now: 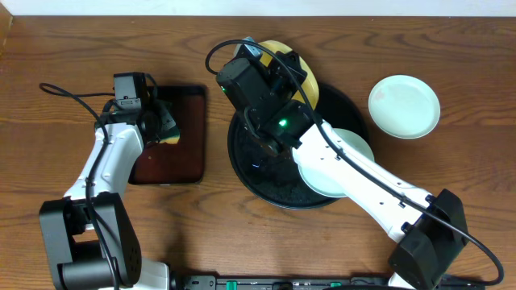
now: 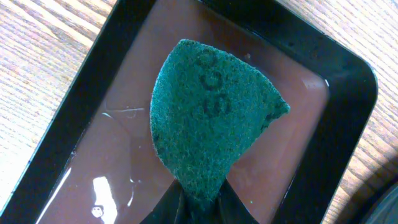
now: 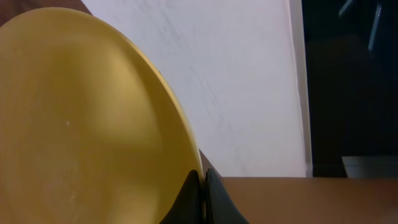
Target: Clean dirty plates on tray and stack at the side
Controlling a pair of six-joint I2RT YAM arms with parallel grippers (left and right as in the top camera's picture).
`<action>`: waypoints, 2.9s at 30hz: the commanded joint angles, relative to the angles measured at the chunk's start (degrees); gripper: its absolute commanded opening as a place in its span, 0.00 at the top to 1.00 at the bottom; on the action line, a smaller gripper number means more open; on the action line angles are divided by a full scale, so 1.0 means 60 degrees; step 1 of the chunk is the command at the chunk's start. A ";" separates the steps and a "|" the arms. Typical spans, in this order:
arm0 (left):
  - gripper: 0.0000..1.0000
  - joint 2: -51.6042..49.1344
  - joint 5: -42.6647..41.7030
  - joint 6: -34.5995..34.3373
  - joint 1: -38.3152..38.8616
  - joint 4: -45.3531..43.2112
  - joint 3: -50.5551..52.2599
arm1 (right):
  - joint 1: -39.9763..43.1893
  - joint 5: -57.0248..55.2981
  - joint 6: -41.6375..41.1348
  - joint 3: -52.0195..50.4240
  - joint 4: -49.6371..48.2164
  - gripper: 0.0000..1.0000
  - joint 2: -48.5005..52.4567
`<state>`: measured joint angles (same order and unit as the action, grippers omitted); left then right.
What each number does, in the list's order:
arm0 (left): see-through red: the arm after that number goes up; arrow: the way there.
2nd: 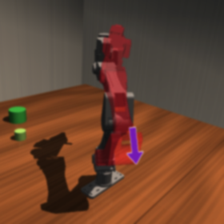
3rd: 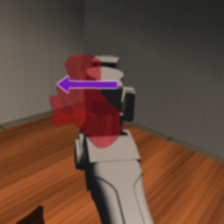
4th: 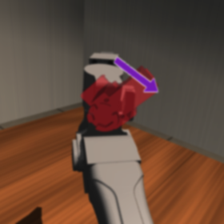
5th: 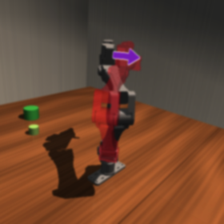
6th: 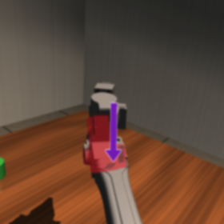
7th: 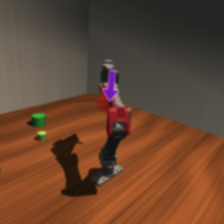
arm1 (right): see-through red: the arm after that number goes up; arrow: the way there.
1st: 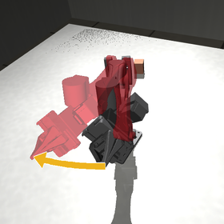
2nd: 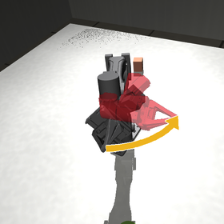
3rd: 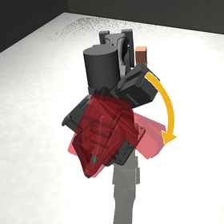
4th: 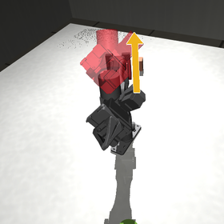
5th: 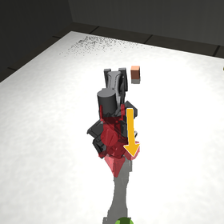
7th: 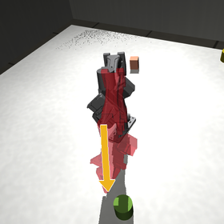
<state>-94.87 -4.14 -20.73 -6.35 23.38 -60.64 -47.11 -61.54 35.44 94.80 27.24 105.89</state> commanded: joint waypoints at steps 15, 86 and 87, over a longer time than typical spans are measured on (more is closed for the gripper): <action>0.92 -0.0029 0.0113 -0.0386 -0.0036 0.0127 0.0069 | 0.0743 0.1421 -0.2127 0.0182 0.0568 0.99 -0.0280; 0.92 -0.0033 0.0113 -0.0379 -0.0036 0.0204 0.0073 | 0.9143 1.2735 -0.9577 -0.3104 0.3599 0.39 -0.2178; 0.92 -0.0033 0.0113 -0.0379 -0.0036 0.0193 0.0073 | 0.8929 1.2735 -0.9577 -0.3104 0.3876 0.39 -0.2408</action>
<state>-94.89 -4.14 -22.50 -6.35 24.64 -60.62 9.78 13.82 -22.92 75.96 47.59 97.17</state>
